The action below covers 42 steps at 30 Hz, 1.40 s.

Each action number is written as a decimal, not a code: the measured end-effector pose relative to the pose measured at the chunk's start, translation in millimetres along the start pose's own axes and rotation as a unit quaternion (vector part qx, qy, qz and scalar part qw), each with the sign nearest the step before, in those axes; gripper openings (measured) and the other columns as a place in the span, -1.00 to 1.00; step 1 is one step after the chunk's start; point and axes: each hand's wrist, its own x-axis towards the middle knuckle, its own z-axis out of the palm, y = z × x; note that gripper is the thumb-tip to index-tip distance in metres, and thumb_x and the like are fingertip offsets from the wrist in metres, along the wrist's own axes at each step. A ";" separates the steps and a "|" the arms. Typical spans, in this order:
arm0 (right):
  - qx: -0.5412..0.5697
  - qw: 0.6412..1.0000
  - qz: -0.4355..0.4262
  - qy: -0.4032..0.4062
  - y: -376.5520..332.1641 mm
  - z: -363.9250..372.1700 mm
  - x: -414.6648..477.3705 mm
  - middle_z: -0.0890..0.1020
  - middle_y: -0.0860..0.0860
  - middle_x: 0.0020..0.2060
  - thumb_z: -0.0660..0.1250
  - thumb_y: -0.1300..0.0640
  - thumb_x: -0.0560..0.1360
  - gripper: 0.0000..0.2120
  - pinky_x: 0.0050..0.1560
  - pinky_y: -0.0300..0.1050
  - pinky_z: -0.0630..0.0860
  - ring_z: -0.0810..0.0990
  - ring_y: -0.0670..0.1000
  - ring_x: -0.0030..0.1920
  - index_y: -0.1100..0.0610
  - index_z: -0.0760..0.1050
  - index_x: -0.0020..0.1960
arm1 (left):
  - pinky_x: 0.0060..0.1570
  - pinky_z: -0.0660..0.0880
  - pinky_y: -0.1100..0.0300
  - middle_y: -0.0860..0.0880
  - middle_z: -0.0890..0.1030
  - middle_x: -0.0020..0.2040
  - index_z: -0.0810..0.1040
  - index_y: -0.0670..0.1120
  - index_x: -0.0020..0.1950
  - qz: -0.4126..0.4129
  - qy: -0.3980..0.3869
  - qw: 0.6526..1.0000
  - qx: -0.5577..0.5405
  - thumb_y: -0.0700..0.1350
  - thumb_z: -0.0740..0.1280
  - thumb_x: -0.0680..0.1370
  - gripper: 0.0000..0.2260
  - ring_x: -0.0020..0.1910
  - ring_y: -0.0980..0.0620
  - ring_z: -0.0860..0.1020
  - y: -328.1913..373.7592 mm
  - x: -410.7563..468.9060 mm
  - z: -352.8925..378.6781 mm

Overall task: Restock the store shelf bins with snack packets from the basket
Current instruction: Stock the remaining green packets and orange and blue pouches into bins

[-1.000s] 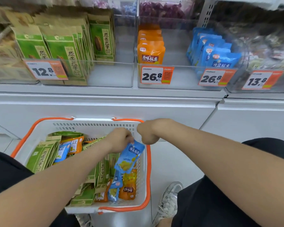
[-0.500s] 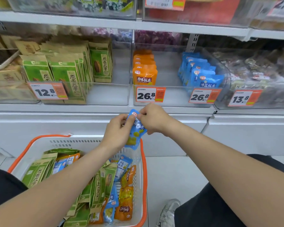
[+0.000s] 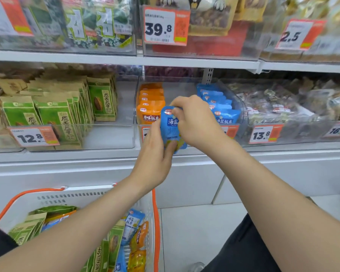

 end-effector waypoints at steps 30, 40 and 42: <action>-0.250 0.954 0.162 -0.042 142.8 -35.4 43.2 0.61 0.05 0.14 0.40 0.34 0.44 -0.50 0.28 0.16 0.23 0.38 0.18 0.30 -0.11 0.59 0.26 | 0.07 0.65 -0.07 -0.10 0.69 0.10 0.65 -0.11 0.16 -0.150 -0.213 0.952 0.163 -0.18 0.27 0.55 -0.75 0.07 -0.14 0.64 40.3 147.0 94.1; -0.243 0.956 0.164 -0.010 154.2 -41.5 41.2 0.63 -0.06 0.13 0.40 0.30 0.49 -0.55 0.10 0.09 0.18 0.39 0.14 0.25 -0.19 0.64 0.20 | 0.05 0.64 -0.14 -0.11 0.69 0.10 0.62 -0.13 0.15 -0.077 -0.254 0.949 0.172 -0.27 0.26 0.64 -0.82 0.07 -0.15 0.65 30.1 158.2 102.9; -0.236 0.957 0.168 -0.010 155.4 -42.0 41.2 0.63 -0.06 0.15 0.40 0.30 0.50 -0.55 0.13 0.10 0.19 0.37 0.14 0.26 -0.19 0.65 0.21 | 0.06 0.65 -0.13 -0.10 0.68 0.12 0.62 -0.12 0.15 -0.074 -0.250 0.952 0.162 -0.26 0.27 0.66 -0.84 0.09 -0.15 0.65 28.6 158.2 105.8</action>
